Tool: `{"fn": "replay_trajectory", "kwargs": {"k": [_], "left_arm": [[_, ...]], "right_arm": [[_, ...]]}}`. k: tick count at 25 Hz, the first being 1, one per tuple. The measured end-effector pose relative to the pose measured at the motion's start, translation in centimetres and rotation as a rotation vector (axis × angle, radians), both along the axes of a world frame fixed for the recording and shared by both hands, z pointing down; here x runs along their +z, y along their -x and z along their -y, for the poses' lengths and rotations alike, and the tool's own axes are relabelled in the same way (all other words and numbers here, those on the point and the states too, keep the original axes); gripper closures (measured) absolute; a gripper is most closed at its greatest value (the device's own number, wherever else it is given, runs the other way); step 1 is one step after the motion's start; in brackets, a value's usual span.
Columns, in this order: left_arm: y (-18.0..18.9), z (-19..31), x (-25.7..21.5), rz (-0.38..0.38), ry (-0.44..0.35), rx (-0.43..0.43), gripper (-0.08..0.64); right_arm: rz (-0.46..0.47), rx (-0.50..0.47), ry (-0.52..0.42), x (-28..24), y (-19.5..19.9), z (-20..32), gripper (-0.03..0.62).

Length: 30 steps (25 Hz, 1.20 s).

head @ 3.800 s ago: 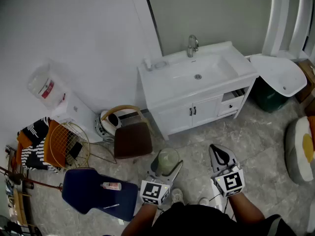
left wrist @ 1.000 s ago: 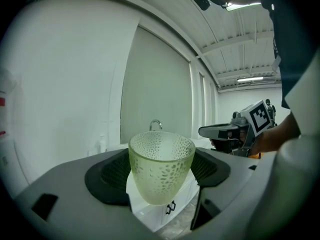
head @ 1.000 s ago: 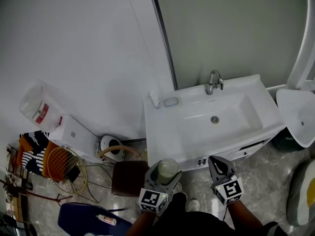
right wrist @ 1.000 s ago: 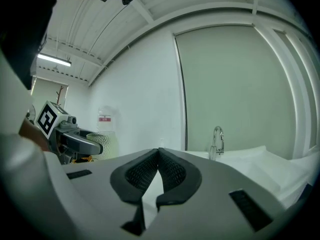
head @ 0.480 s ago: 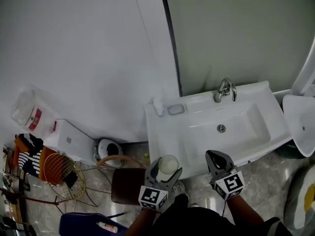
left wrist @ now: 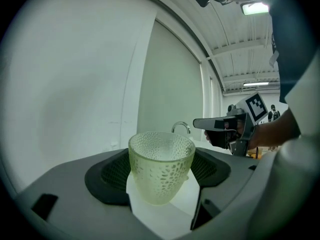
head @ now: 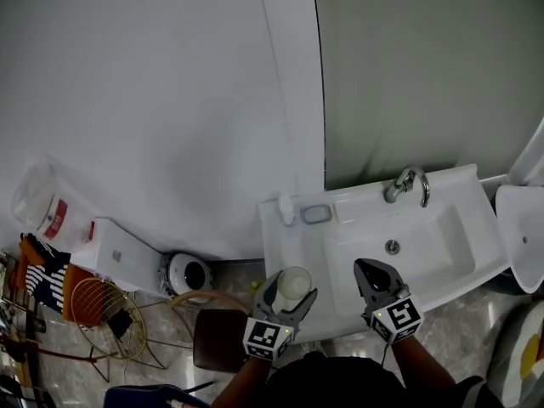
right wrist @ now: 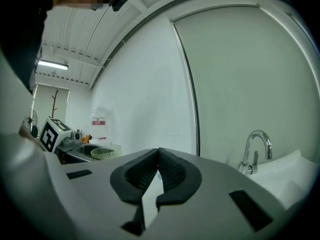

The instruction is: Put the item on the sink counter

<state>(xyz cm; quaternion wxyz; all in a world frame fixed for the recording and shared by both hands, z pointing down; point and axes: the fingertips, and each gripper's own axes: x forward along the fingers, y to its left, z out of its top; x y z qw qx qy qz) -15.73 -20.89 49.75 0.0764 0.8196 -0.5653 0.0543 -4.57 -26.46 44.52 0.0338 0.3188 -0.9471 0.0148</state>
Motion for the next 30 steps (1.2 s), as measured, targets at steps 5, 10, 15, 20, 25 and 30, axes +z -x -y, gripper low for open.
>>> {"fn": "replay_trajectory", "kwargs": {"k": [5, 10, 15, 20, 25, 30], "left_arm": [[1.2, 2.9, 0.7, 0.01, -0.005, 0.006, 0.173], [1.5, 5.5, 1.5, 0.001, 0.002, -0.017, 0.175], [1.5, 7.8, 2.7, 0.023, -0.017, -0.091, 0.175], [2.3, 9.3, 5.2, 0.046, 0.003, -0.168, 0.175], [2.7, 10.4, 7.5, 0.067, 0.019, -0.21, 0.175], [3.2, 11.1, 11.0, 0.08, 0.054, -0.237, 0.175]], "right_arm": [[-0.009, -0.017, -0.01, -0.3, 1.3, 2.1, 0.578], [-0.063, -0.076, -0.013, 0.7, 1.9, 4.2, 0.578], [-0.076, -0.124, -0.001, 1.6, 2.0, 6.6, 0.578], [-0.107, -0.163, 0.03, 3.4, 1.9, 7.8, 0.578], [-0.114, -0.172, 0.081, 5.4, 1.5, 8.8, 0.578], [-0.114, -0.176, 0.111, 6.8, 1.6, 8.9, 0.578]]}}
